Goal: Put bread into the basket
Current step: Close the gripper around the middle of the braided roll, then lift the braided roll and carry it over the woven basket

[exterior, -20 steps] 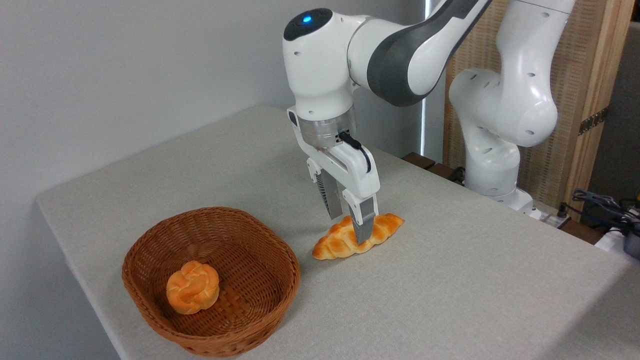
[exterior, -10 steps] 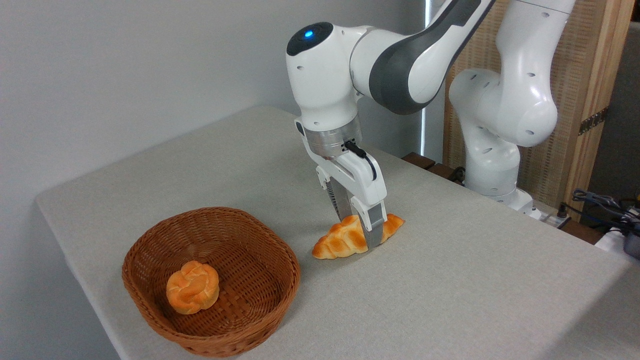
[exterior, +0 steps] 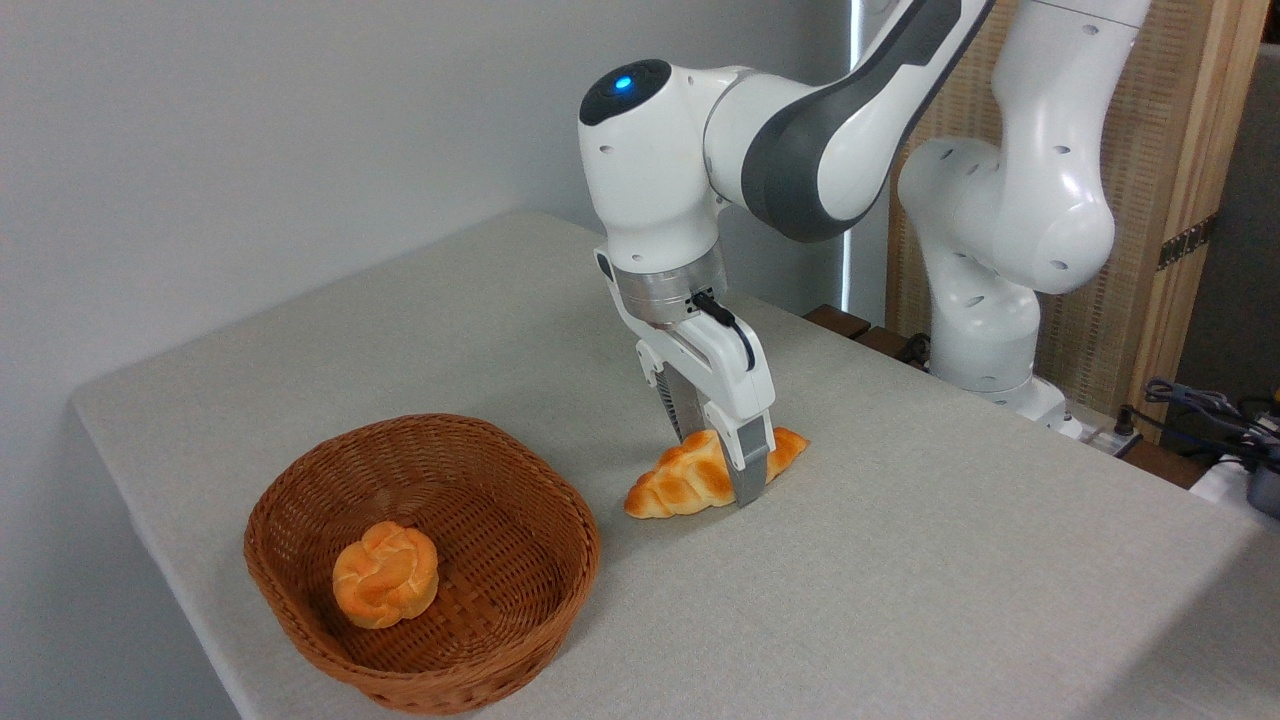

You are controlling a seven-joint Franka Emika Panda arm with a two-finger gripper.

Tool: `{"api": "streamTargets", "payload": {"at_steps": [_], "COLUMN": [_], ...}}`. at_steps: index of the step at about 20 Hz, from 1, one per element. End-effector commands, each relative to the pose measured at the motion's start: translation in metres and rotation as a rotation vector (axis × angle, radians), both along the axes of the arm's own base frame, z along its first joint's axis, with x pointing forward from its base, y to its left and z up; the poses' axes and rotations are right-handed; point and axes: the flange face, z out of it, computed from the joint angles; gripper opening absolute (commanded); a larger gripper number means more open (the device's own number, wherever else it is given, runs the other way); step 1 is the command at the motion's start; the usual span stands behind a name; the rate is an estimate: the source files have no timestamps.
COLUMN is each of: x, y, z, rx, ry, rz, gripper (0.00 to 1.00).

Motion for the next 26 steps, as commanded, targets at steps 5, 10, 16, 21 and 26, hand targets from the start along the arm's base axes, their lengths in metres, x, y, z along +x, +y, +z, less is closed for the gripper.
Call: {"api": "streamTargets", "payload": {"at_steps": [5,10,16,21,26], "x": [-0.001,0.0,-0.004,0.007,0.022], "y": [0.003,0.003,0.01,0.027,0.023], "z": [-0.002,-0.001,0.01,0.051,0.091], "rx": [0.002,0.002,-0.005,-0.024,-0.068], "ry": [-0.015,-0.016,0.019,0.006,-0.052], "rz": [-0.016,-0.016,-0.076,-0.063,-0.039], "gripper": [0.7,0.61,0.54,0.54,0.54]}}
